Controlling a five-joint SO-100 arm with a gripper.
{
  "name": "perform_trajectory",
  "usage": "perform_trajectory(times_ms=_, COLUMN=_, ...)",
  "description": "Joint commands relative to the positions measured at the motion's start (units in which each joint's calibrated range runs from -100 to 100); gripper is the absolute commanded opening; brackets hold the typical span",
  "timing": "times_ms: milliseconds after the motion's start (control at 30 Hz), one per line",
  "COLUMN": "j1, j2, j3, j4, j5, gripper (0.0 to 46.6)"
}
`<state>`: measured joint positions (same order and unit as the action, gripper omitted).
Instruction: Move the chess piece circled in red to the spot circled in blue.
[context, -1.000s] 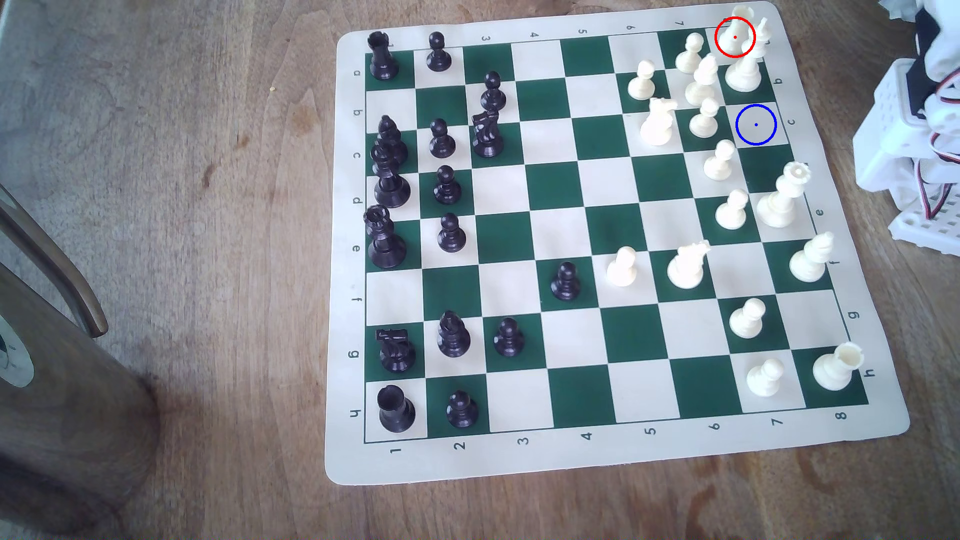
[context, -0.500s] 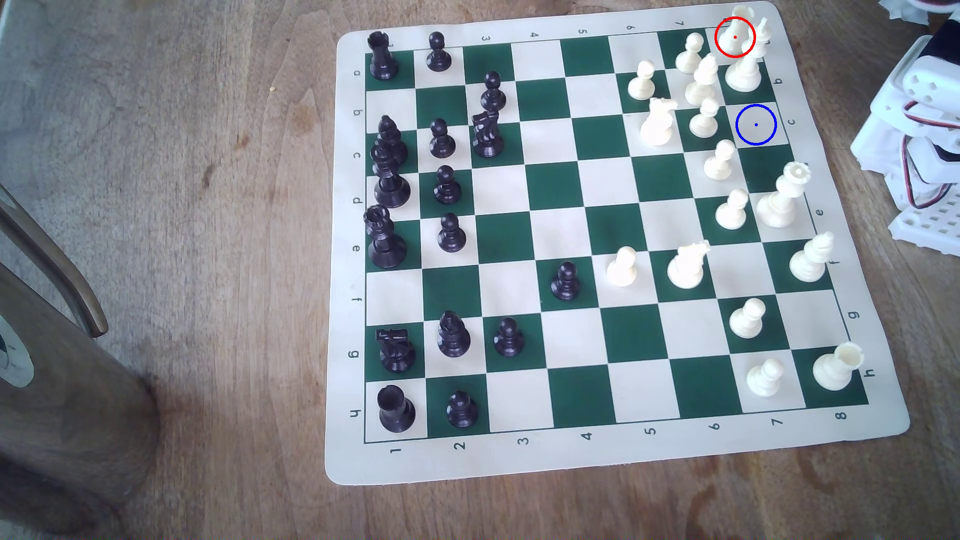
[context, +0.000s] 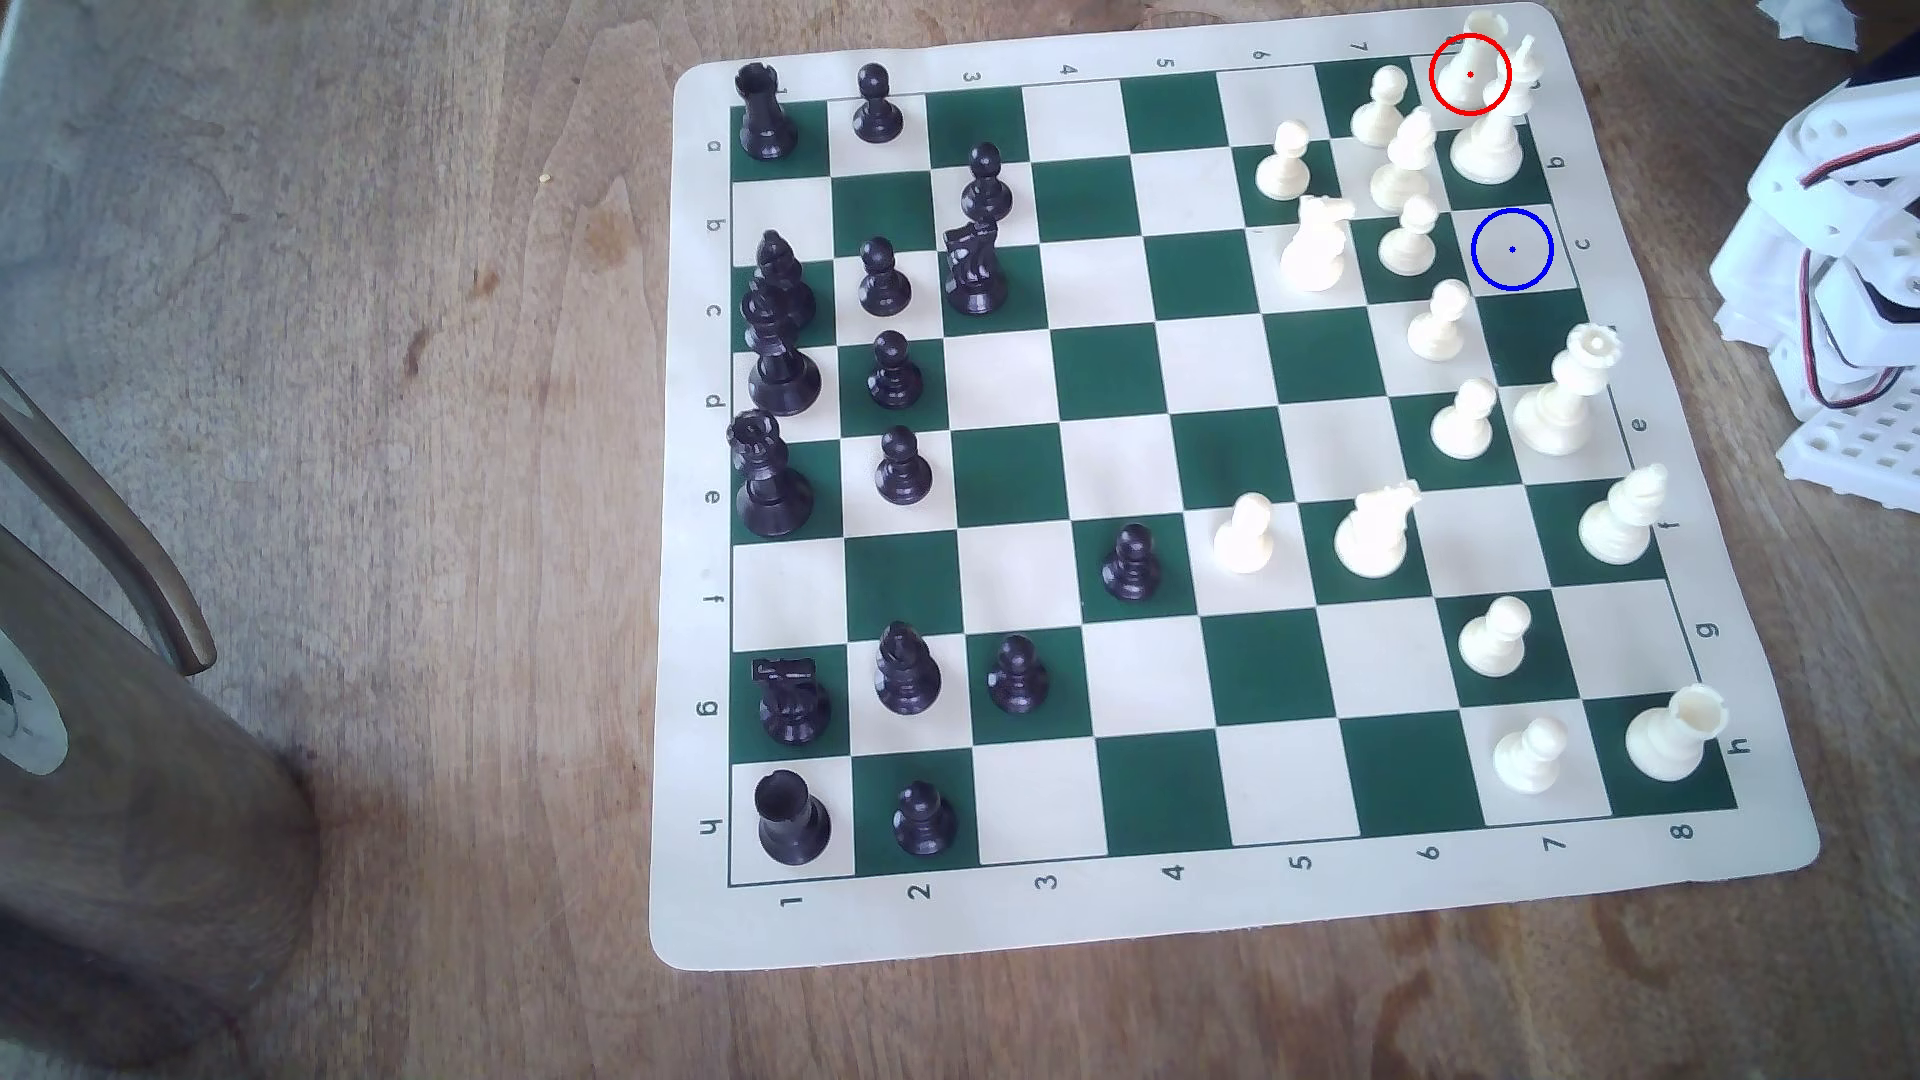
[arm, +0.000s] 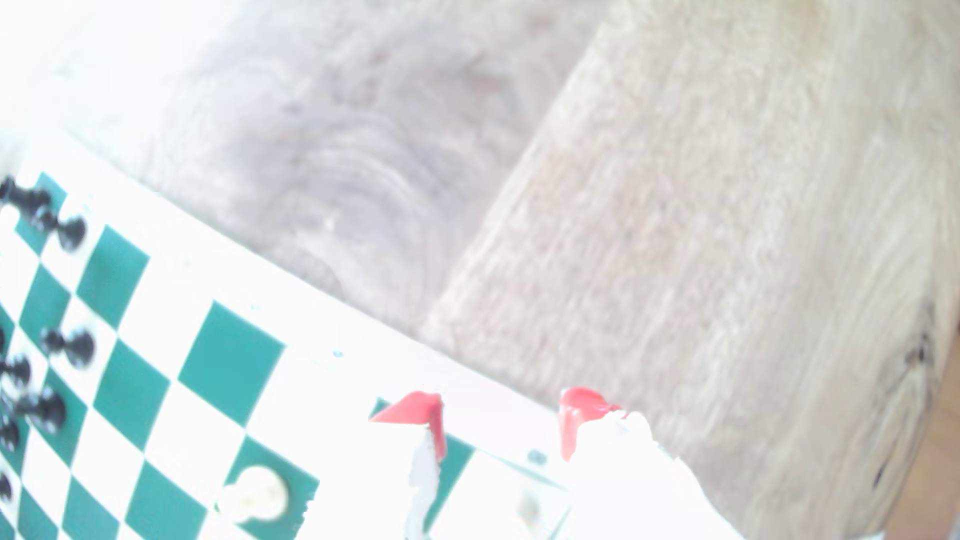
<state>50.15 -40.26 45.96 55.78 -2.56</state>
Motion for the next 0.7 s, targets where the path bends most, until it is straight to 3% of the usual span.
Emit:
perform_trajectory(times_ms=0, j1=-0.1, j2=0.0, j3=-5.4, j4=7.5, j5=0.4, gripper=10.1)
perform_trajectory(times_ms=267, j1=-1.4, j2=3.2, j3=3.8, j4=1.4, j5=0.4, gripper=10.0)
perform_trajectory(times_ms=667, j1=-1.1, j2=7.7, j3=8.4, j4=-3.2, j5=0.9, gripper=10.7)
